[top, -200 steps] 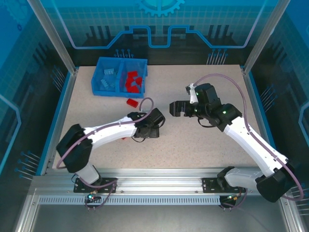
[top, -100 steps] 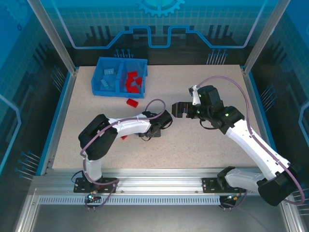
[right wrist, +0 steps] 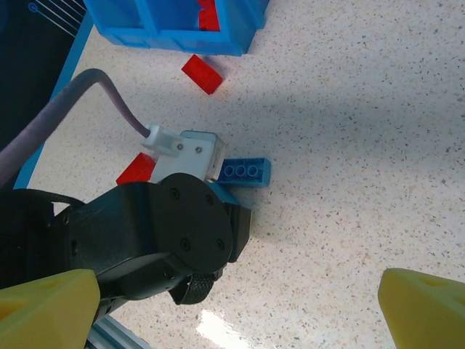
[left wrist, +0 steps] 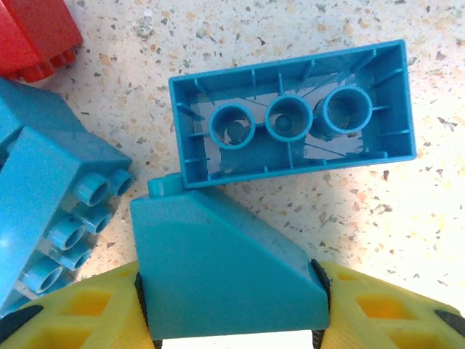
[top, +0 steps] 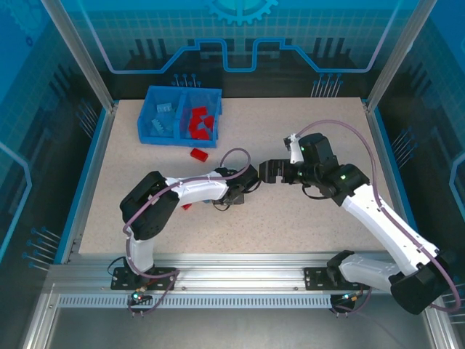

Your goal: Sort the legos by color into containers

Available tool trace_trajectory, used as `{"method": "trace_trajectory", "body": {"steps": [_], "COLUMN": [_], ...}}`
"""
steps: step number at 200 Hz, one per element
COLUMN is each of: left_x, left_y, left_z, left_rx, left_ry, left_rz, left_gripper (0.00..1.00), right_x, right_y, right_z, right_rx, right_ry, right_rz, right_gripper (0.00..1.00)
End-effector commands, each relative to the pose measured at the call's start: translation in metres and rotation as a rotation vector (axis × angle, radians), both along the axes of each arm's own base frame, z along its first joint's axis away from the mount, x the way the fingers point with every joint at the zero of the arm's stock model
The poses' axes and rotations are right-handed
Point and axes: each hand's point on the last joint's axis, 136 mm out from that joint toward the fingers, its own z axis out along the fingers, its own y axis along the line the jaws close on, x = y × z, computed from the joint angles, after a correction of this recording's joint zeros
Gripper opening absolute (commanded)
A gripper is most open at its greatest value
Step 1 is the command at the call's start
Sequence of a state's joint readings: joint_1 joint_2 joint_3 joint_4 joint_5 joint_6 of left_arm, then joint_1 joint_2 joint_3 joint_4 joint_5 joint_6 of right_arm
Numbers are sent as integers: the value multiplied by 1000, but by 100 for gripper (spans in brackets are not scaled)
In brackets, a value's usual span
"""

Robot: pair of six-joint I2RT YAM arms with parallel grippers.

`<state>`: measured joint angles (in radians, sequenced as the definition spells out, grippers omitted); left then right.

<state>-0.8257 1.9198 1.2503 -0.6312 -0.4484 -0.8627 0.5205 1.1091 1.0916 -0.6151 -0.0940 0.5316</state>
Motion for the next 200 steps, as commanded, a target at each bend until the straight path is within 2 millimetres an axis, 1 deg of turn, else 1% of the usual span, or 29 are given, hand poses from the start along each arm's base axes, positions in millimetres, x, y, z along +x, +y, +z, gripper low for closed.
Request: {"method": "trace_trajectory", "body": {"steps": [1, 31, 59, 80, 105, 116, 135, 164, 180, 191, 200], "left_x": [4, 13, 25, 42, 70, 84, 111, 154, 178, 194, 209], "left_y": [-1, -1, 6, 17, 38, 51, 80, 135, 166, 185, 200], "left_z": [15, 56, 94, 123, 149, 162, 182, 212, 218, 217, 212], "left_rx": [-36, -83, -119, -139, -139, -134, -125, -114, -103, -111, -132], "left_ry": [-27, -100, -181, -249, -319, -351, -405, -485, -510, -519, -514], "left_rz": [12, 4, 7, 19, 48, 63, 111, 204, 263, 300, 333], "left_gripper": [46, 45, 45, 45, 45, 45, 45, 45, 45, 46, 46], "right_x": [-5, -5, -5, -6, -10, -13, -16, -14, -14, -14, -14], "right_y": [-8, -9, -8, -4, 15, 24, 34, 35, 34, 34, 32], "right_z": [5, 10, 10, 12, 21, 24, 26, 27, 27, 28, 28], "right_rx": [0, 4, 11, 31, 99, 126, 126, 105, 99, 98, 94], "right_ry": [-18, -33, -37, -41, -54, -52, -52, -66, -67, -69, -68], "right_rz": [-3, -8, -5, 13, 109, 160, 202, 189, 183, 181, 177], "right_gripper": [100, 100, 100, 100, 100, 100, 100, 100, 100, 100, 100]}}
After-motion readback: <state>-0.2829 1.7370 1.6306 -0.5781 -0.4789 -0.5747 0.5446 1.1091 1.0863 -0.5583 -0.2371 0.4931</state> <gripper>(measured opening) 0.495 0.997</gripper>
